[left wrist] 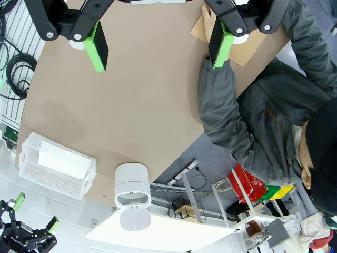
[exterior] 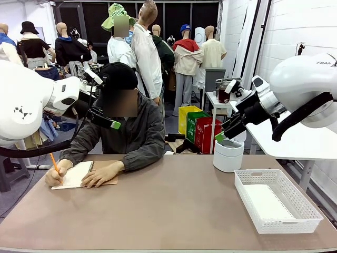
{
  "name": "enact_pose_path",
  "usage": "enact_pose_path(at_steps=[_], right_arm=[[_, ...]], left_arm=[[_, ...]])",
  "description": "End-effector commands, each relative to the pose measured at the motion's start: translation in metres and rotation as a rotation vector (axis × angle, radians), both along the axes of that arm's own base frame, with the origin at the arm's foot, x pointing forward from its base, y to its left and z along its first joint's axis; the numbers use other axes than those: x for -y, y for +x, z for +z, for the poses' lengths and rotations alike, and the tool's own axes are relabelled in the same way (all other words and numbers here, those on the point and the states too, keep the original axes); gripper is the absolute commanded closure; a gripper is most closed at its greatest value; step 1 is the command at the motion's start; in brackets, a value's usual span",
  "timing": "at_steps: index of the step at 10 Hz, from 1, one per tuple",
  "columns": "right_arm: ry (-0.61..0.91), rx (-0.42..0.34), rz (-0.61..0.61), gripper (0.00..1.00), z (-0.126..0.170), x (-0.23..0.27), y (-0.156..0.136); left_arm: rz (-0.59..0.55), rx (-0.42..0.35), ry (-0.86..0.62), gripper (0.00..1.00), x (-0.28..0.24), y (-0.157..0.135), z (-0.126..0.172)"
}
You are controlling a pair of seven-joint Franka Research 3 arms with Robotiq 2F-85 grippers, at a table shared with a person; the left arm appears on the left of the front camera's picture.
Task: Sort the paper based on its condition.
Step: If a person hands you a paper, place it in the Organizing basket , and if it's crumpled, put it in the Trash can.
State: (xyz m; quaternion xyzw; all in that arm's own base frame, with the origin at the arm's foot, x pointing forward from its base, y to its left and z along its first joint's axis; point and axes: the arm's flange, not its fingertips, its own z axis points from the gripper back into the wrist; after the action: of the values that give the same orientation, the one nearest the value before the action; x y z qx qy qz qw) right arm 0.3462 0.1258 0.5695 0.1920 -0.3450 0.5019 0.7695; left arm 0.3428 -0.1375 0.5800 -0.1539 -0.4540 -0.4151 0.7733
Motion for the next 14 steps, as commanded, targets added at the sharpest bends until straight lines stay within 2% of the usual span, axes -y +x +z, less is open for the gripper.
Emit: enact_pose_path(at_steps=[1,14], right_arm=[[-0.005,0.0,0.005,0.0,-0.0009,0.0001,0.0001],[-0.005,0.0,0.005,0.0,-0.0009,0.0001,0.0001]], left_arm=[[-0.009,0.002,0.008,0.0,-0.001,0.0009,-0.0015],[-0.009,0.002,0.008,0.0,-0.001,0.0009,-0.0015]])
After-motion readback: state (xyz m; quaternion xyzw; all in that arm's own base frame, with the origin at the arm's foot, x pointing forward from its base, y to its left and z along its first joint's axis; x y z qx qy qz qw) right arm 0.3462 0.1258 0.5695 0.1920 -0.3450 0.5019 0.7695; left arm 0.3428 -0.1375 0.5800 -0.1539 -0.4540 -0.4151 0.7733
